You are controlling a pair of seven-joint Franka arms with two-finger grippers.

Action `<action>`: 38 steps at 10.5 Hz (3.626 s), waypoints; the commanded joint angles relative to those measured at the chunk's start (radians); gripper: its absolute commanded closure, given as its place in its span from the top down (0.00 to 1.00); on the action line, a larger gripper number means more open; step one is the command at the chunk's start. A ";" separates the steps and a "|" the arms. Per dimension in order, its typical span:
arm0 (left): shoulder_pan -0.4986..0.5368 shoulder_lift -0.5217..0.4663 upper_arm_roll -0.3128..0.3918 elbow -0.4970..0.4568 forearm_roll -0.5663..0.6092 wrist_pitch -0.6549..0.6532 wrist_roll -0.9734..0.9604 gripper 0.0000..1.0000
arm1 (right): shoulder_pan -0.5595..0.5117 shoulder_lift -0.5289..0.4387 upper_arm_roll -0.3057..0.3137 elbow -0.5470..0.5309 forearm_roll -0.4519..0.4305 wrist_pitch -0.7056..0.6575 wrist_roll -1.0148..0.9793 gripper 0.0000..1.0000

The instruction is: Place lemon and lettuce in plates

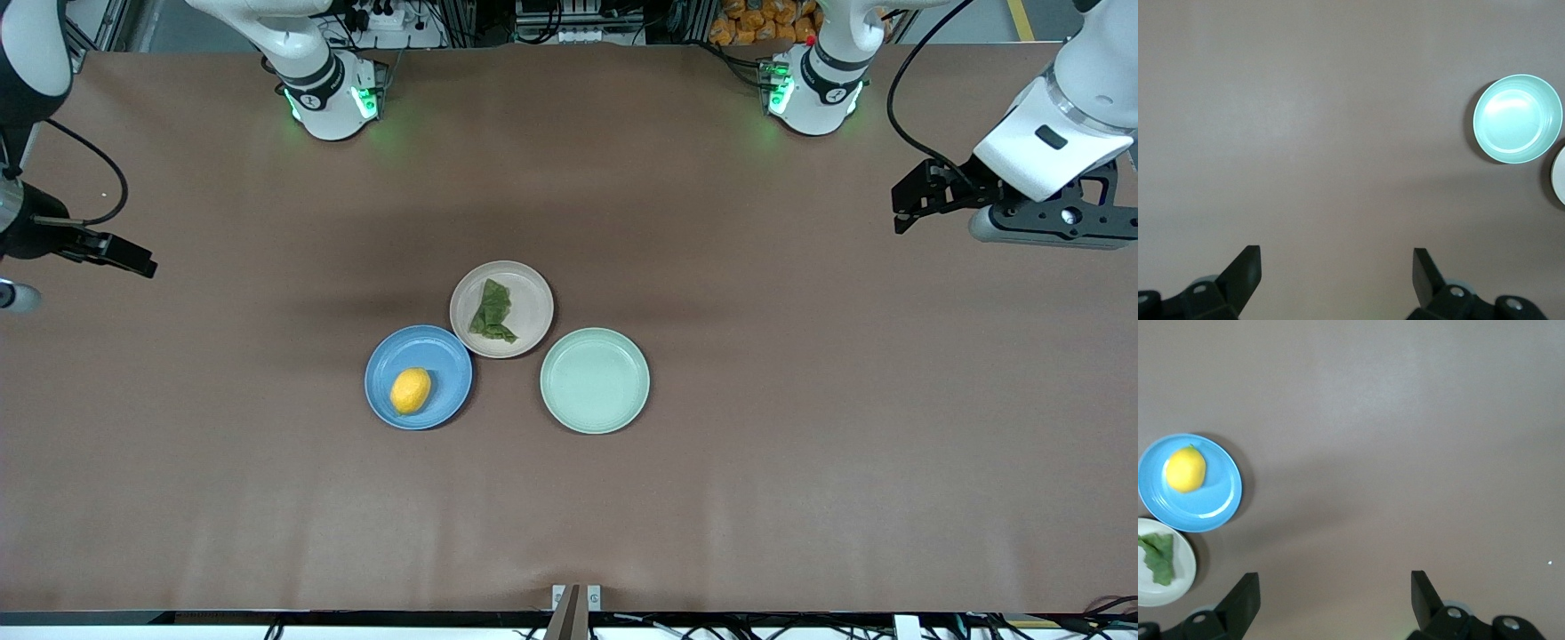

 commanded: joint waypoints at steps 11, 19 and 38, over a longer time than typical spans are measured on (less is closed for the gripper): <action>0.006 0.003 0.004 0.033 0.012 -0.021 0.030 1.00 | 0.016 -0.117 0.036 -0.066 -0.015 0.184 -0.007 1.00; 0.009 0.005 0.007 0.031 0.002 -0.021 0.029 1.00 | 0.002 0.082 0.028 0.275 -0.016 -0.005 -0.069 1.00; 0.009 0.005 0.007 0.028 0.002 -0.018 0.027 1.00 | -0.010 0.104 0.031 0.196 0.021 -0.073 -0.057 1.00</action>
